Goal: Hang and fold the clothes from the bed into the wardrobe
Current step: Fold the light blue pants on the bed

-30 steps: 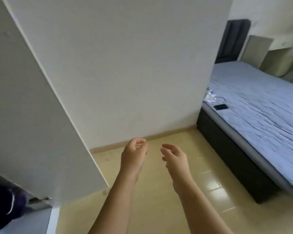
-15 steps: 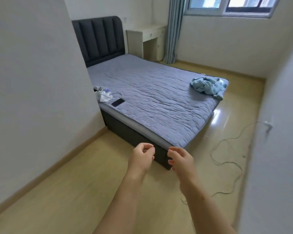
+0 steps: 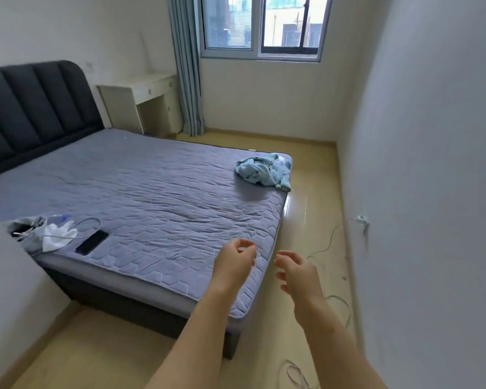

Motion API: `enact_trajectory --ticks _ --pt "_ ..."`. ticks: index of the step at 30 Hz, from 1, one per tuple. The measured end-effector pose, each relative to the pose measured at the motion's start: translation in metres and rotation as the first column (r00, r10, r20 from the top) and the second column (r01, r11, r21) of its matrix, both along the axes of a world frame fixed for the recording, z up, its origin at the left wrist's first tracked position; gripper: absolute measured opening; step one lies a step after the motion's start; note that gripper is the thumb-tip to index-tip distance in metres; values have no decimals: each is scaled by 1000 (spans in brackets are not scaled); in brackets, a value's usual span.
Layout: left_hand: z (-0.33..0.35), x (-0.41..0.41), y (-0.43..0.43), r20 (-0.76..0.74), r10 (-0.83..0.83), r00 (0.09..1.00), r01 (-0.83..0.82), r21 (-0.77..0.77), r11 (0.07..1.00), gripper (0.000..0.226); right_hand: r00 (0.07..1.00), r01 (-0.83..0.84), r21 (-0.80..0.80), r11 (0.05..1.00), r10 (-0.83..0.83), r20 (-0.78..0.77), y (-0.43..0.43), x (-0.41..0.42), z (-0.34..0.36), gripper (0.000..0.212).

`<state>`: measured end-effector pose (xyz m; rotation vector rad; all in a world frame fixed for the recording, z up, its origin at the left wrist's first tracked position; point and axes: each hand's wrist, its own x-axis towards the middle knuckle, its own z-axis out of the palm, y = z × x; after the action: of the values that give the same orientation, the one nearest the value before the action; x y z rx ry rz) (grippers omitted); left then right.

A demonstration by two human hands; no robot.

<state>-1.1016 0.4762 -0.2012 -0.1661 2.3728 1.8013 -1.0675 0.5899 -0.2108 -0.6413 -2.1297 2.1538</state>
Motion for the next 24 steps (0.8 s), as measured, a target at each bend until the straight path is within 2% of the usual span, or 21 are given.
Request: enact_trajectory --ticks 5,14,24 --pt "17 -106 22 -44 -48 998 48 -8 999 6 997 61 -41 997 -63 -51 13 -100 23 12" --pt "-5 -245 95 25 -136 990 136 -39 990 12 983 184 -104 977 -184 6 90 -234 8 13" --pt "1 -464 227 15 -11 1000 11 0 1000 16 991 134 -25 991 -134 24 249 -452 4 20"
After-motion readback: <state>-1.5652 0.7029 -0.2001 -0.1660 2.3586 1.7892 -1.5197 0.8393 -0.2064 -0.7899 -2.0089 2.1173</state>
